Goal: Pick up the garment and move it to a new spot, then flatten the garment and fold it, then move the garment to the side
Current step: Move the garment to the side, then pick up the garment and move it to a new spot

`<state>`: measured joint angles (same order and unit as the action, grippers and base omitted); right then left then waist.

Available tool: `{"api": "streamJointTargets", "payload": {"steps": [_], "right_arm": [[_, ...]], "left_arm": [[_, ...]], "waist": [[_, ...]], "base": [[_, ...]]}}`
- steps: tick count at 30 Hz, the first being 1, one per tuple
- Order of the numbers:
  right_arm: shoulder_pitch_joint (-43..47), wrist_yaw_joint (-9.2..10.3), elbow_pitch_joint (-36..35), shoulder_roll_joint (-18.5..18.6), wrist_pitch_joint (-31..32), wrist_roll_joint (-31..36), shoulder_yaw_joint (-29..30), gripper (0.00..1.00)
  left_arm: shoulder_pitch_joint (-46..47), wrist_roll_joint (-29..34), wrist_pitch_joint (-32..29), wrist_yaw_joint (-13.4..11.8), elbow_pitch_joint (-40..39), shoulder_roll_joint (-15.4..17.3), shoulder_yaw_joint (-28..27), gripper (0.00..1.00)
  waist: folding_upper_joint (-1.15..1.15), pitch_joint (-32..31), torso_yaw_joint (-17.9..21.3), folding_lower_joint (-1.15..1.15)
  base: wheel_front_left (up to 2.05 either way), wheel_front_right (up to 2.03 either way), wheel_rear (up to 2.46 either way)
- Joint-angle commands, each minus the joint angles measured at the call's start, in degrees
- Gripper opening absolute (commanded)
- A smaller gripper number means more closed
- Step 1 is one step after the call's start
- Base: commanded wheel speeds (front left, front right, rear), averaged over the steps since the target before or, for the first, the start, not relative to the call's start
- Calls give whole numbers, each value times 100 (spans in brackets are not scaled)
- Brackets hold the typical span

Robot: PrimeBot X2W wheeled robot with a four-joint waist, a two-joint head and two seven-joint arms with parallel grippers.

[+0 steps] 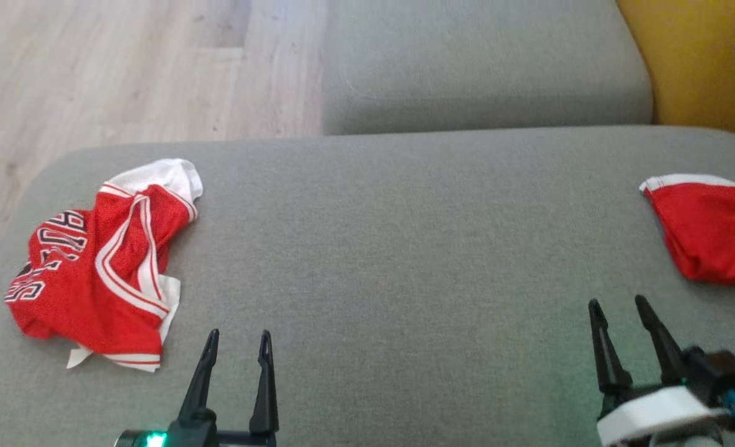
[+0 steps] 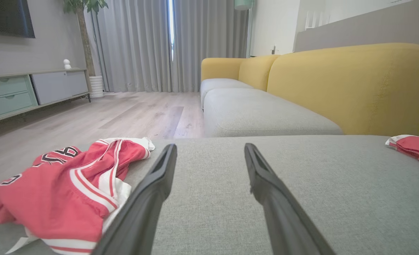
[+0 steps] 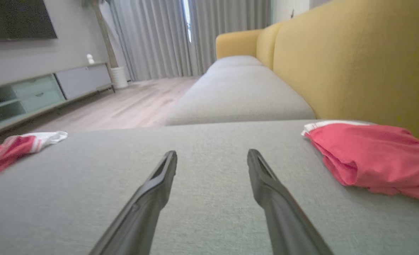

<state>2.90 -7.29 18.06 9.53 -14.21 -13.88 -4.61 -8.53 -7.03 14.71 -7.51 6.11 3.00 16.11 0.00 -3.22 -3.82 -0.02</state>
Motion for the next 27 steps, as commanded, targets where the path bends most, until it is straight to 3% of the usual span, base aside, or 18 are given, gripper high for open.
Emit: {"api": "streamJointTargets", "payload": {"steps": [1, 6, 15, 27], "right_arm": [[-44, -20, -327, 19, -77, -2, -65, 100], [613, -20, -967, -241, -78, 115, 67, 100], [957, -20, -1109, -415, -78, 178, 62, 100], [1063, -20, -1150, -374, -78, 211, -62, 100]], "left_arm": [[147, 65, 29, 33, -238, -12, -222, 100], [-136, 155, 29, 79, -426, -12, -361, 100], [-345, 233, 29, 115, -427, -12, -460, 100], [-389, 179, 29, 135, -331, -13, -440, 100]], "waist": [[0, -149, -133, 2], [0, -348, -140, 2], [0, -530, -25, 2], [0, -588, -18, 2]], "base": [[0, 0, 0], [0, 0, 0], [0, 0, 0], [0, 0, 0]]}}
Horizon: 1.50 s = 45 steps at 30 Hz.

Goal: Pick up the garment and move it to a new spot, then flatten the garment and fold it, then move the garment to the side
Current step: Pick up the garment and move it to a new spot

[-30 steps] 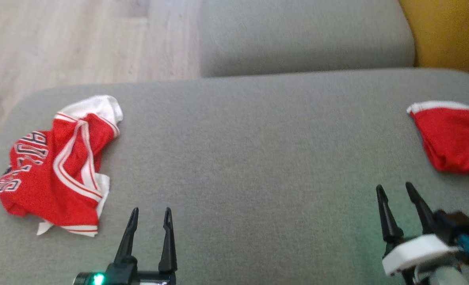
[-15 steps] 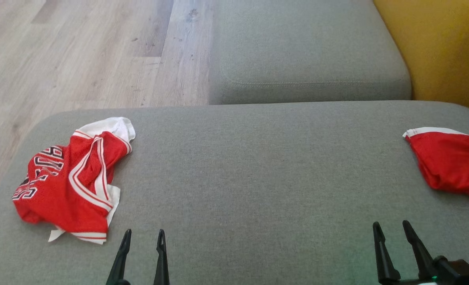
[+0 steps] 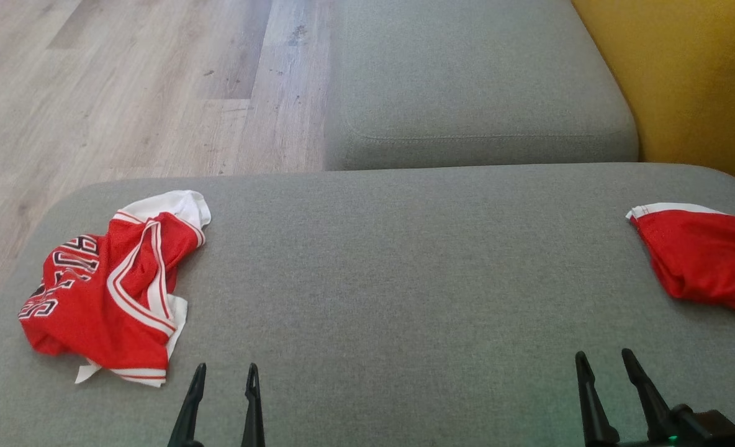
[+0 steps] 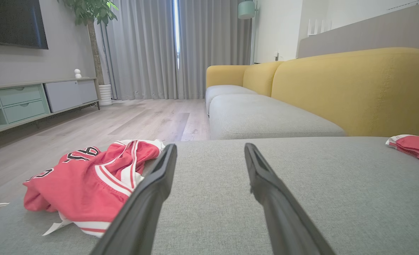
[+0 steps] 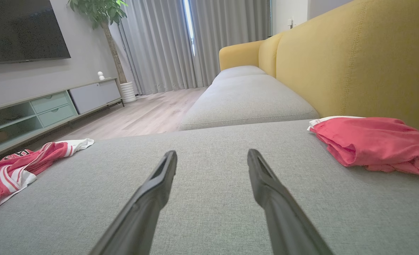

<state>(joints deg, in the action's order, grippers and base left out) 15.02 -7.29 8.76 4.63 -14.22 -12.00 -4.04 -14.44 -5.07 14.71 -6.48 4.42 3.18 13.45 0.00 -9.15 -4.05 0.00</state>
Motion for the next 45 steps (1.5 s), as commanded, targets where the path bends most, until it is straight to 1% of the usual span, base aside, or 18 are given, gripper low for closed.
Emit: {"api": "streamJointTargets", "payload": {"steps": [1, 7, 10, 12, 17, 18, 23, 26, 30, 34, 36, 40, 42, 45], "right_arm": [[-146, -20, -226, 114, -77, 19, -111, 100], [-113, -20, -260, 93, -77, -3, -72, 100], [-101, -20, -284, 80, -77, -23, -40, 100], [-97, -20, -285, 68, -77, -27, -93, 100], [-155, -20, -278, 12, -77, -50, -190, 100], [-155, -20, -278, 12, -77, -50, -190, 100], [-260, -20, -262, -33, -77, -80, -192, 100], [-323, -20, -262, -47, -78, -73, -184, 100], [-380, -20, -258, -65, -78, -57, -229, 100], [-458, -20, -260, -66, -78, -37, -217, 100], [-445, -20, -277, -9, -78, -12, -199, 100], [-448, -20, -309, 164, -78, 30, -204, 100], [-467, -20, -339, 306, -78, 56, -228, 100], [-621, -20, -446, 635, -78, 108, -266, 100]], "left_arm": [[202, -7, 29, 44, -161, -30, -178, 100], [221, 26, 29, 93, -169, -30, -226, 100], [245, 46, 29, 119, -164, -30, -213, 100], [271, 34, 29, 121, -159, -30, -207, 100], [328, 77, 29, 114, -155, -30, -238, 100], [328, 77, 29, 114, -155, -30, -238, 100], [349, 138, 29, 101, -189, -30, -403, 100], [368, 161, 29, 100, -215, -30, -495, 100], [350, 118, 29, 64, -212, -30, -599, 100], [376, 52, 29, -16, -297, -30, -692, 100], [485, 148, 29, -54, -302, -22, -738, 100], [852, 421, 29, -57, -402, 85, -686, 100], [1161, 470, 29, -48, -460, 156, -716, 100], [1854, 494, 29, -12, -568, 281, -806, 100]], "waist": [[0, 6, 7, 0], [0, 12, -22, 0], [0, 43, -139, 0], [0, 72, -280, 0], [0, 150, -817, 0], [0, 150, -817, 0], [0, 252, -1416, 0], [0, 310, -1709, 0], [0, 365, -1967, 0], [0, 491, -2080, 0], [0, 613, -2160, 0], [0, 904, -2151, 0], [0, 1095, -2135, 0], [0, 1641, -2076, 0]], "base": [[0, 0, 0], [0, 0, 0], [0, 0, 0], [0, 0, 0], [0, 0, 0], [0, 0, 0], [0, 0, 0], [0, 0, 0], [0, 0, 0], [0, 0, 0], [0, 0, 0], [0, 0, 0], [0, 0, 0], [0, 0, 0]]}}
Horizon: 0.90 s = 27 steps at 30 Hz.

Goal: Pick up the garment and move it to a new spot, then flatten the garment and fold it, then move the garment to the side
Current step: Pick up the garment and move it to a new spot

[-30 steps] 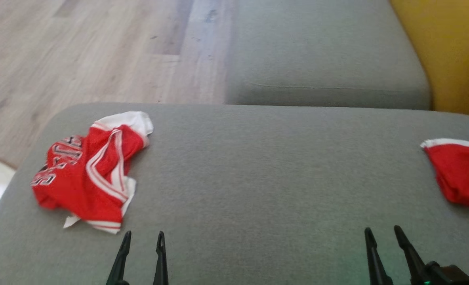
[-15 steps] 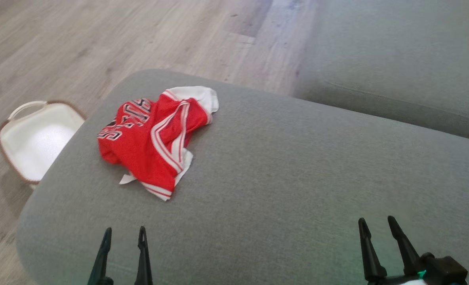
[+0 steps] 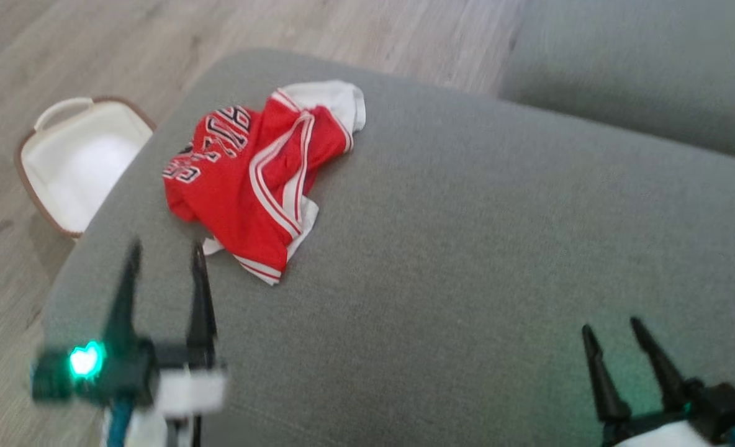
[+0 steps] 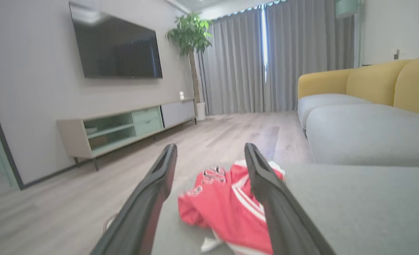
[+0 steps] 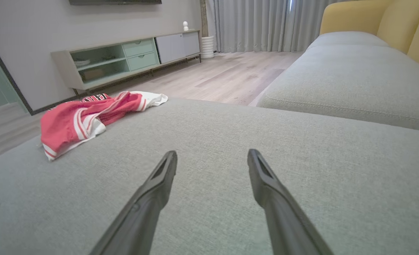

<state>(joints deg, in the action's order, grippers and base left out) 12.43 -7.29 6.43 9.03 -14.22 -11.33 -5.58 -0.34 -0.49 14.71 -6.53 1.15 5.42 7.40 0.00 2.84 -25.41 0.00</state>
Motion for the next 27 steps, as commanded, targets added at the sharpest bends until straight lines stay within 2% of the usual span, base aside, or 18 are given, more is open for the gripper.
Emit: {"api": "streamJointTargets", "payload": {"steps": [1, 4, 7, 12, 15, 16, 22, 27], "right_arm": [[-440, -20, -256, 326, -78, 51, -115, 100], [-687, -20, -376, 724, -78, 61, -125, 100], [-925, -20, -463, 1106, -78, 25, -144, 100], [-1301, -20, -600, 1680, -78, -40, -186, 100], [-1469, -20, -701, 1908, -78, -105, -188, 100], [-1469, -20, -701, 1908, -78, -105, -188, 100], [-1582, -20, -914, 2163, -78, -178, -129, 100], [-1596, -20, -974, 2155, -78, -204, -57, 100]], "left_arm": [[738, 27, 29, 24, -255, 85, -218, 100], [1693, -15, 20, 172, 120, 188, -246, 100], [2819, -170, -314, 381, 808, 205, -248, 100], [4564, -449, -1122, 773, 2485, 104, -139, 100], [5335, -624, -1456, 878, 3494, 61, -188, 100], [5335, -624, -1456, 878, 3494, 61, -188, 100], [6119, -880, -2122, 1044, 5294, 70, -245, 100], [6201, -916, -2495, 936, 6322, 125, -237, 100]], "waist": [[0, 651, 75, 0], [0, 1207, 125, 0], [0, 1687, 176, 0], [0, 2311, 330, 0], [0, 2586, 475, 0], [0, 2586, 475, 0], [0, 2957, 730, 0], [0, 3035, 856, 0]], "base": [[0, 0, 0], [0, 0, 0], [0, 0, 0], [0, 0, 0], [0, 0, 0], [0, 0, 0], [0, 0, 0], [0, 0, 0]]}}
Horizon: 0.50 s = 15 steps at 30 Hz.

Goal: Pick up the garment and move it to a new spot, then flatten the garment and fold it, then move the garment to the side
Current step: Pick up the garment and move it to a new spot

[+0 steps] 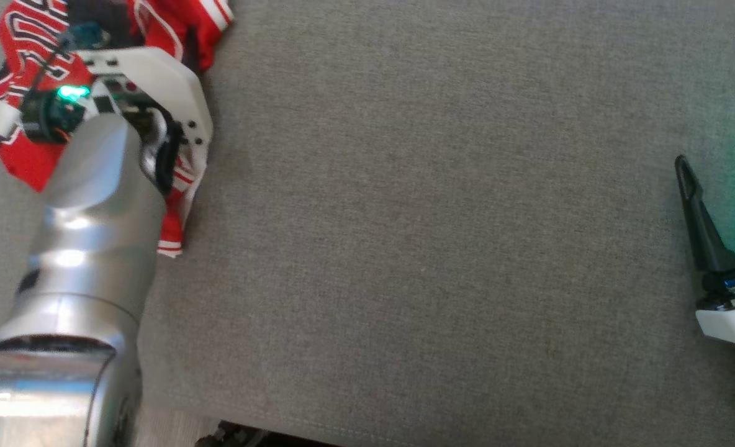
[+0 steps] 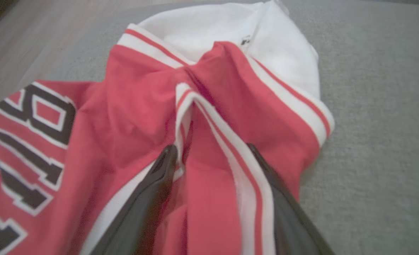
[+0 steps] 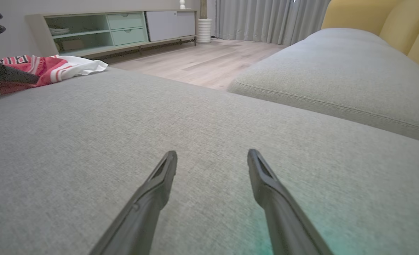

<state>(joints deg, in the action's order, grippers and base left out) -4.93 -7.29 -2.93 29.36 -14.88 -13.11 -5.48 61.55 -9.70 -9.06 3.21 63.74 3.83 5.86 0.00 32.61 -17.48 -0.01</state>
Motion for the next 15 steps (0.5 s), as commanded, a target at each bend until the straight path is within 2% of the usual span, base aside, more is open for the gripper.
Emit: {"api": "streamJointTargets", "payload": {"steps": [1, 2, 7, 15], "right_arm": [[136, -20, -42, 105, -12, -27, -47, 100], [132, -20, -41, 87, -12, -24, -35, 100], [110, -20, 50, -87, -12, -25, -96, 100], [-20, -20, 341, -689, -12, -77, -408, 100]], "left_arm": [[20, 17, -112, -52, 179, 311, -66, 58], [36, 50, -39, -75, 250, 350, -35, 0], [217, 268, 811, -253, 295, 569, 145, 0], [701, 575, 1714, -81, 168, 814, 524, 0]], "waist": [[0, 65, 72, 1], [0, 64, 77, 1], [0, -186, 49, 1], [0, -1292, 219, 1]], "base": [[0, 0, 0], [0, 0, 0], [0, 0, 0], [0, 0, 0]]}}
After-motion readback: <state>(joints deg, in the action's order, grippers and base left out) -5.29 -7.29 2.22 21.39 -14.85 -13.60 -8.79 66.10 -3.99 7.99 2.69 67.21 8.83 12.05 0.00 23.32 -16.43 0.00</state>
